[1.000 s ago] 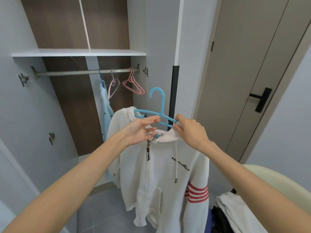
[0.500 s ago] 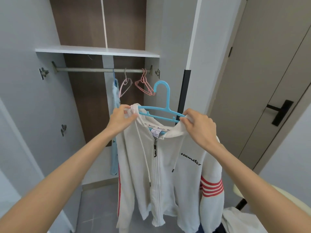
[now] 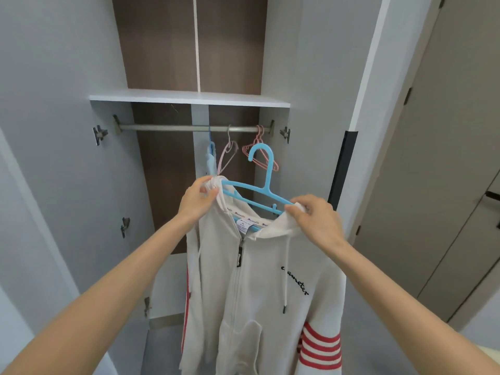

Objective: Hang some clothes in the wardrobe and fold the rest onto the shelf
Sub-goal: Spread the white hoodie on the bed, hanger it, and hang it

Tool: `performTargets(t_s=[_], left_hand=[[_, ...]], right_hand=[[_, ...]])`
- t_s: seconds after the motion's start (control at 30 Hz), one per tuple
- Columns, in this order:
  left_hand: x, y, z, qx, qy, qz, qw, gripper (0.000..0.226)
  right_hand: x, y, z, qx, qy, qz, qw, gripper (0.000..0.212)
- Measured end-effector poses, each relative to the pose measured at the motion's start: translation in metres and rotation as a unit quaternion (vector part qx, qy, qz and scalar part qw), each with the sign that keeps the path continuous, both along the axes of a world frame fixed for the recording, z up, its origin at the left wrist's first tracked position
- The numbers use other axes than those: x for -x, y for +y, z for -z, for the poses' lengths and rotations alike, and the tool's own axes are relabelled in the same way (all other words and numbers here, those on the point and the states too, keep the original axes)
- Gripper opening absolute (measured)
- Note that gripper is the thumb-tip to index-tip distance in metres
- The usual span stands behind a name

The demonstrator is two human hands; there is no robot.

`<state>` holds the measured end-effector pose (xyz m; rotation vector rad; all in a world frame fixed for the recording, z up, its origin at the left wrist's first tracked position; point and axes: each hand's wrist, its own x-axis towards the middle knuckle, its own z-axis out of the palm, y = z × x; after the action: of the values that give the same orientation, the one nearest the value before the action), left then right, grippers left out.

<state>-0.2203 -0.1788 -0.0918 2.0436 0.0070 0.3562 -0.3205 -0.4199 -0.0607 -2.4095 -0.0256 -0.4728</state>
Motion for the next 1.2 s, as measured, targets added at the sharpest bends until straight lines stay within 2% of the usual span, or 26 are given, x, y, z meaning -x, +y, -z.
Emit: performTargets(t_s=[0.07, 0.13, 0.23, 0.47, 0.57, 0.7, 0.77, 0.97, 1.2], left_hand=[[-0.018, 0.019, 0.005, 0.017, 0.021, 0.009, 1.0, 0.048], [-0.038, 0.041, 0.009, 0.047, 0.044, 0.012, 0.998, 0.048], [-0.064, 0.076, 0.015, 0.086, 0.075, 0.008, 0.993, 0.048], [-0.106, 0.145, 0.029, 0.141, 0.072, -0.02, 0.987, 0.044], [-0.118, 0.166, 0.028, 0.151, 0.065, -0.028, 0.986, 0.041], [-0.133, 0.181, 0.021, 0.146, 0.06, -0.011, 0.987, 0.039], [-0.141, 0.186, 0.017, 0.128, 0.066, 0.008, 0.99, 0.037], [-0.182, 0.199, 0.008, 0.08, 0.113, 0.064, 0.988, 0.039], [-0.272, 0.206, 0.011, 0.037, 0.127, 0.065, 0.989, 0.064]], right_hand=[[-0.026, 0.02, -0.001, -0.105, 0.079, -0.044, 0.99, 0.012], [-0.05, 0.044, -0.005, -0.205, 0.16, -0.105, 0.96, 0.013], [-0.086, 0.088, -0.006, -0.27, 0.241, -0.153, 0.92, 0.016], [-0.177, 0.171, 0.014, -0.338, 0.283, -0.124, 0.889, 0.017], [-0.217, 0.2, 0.022, -0.403, 0.299, -0.103, 0.859, 0.03], [-0.273, 0.237, 0.02, -0.441, 0.319, -0.144, 0.827, 0.028], [-0.302, 0.255, 0.019, -0.433, 0.329, -0.16, 0.824, 0.025], [-0.384, 0.302, 0.022, -0.414, 0.35, -0.176, 0.822, 0.041], [-0.481, 0.337, 0.027, -0.411, 0.298, -0.171, 0.844, 0.035]])
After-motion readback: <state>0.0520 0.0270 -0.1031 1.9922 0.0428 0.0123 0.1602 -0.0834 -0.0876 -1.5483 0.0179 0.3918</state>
